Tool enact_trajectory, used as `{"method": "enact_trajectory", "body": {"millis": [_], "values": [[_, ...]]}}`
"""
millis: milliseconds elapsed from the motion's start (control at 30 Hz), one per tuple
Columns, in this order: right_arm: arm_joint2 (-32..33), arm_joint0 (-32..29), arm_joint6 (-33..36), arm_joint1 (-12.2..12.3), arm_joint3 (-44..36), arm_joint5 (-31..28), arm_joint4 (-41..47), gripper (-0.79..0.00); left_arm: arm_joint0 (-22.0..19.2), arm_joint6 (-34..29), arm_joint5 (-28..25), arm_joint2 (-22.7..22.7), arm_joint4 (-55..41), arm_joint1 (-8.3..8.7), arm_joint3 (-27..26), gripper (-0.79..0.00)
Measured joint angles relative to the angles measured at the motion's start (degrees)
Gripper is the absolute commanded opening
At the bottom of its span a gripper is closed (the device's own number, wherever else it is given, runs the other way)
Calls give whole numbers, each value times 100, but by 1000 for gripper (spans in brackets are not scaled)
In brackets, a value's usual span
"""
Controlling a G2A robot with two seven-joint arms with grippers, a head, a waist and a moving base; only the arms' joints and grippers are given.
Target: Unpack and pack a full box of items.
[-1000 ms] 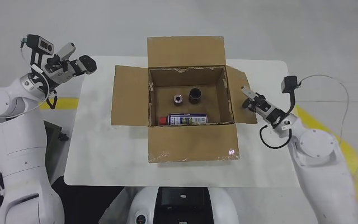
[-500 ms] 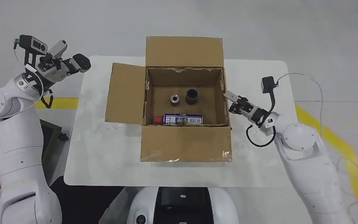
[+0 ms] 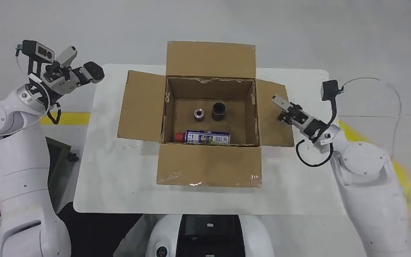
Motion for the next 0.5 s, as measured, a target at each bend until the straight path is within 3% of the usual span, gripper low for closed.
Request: {"method": "enact_trajectory", "body": {"millis": [233,500], "values": [[-217,305,215,1,-513,-87,-198,0,0,0,0,0,0,0,0,0],[-1407,1085,437,-107,-463,-350,-926,0,0,0,0,0,0,0,0,0]]}}
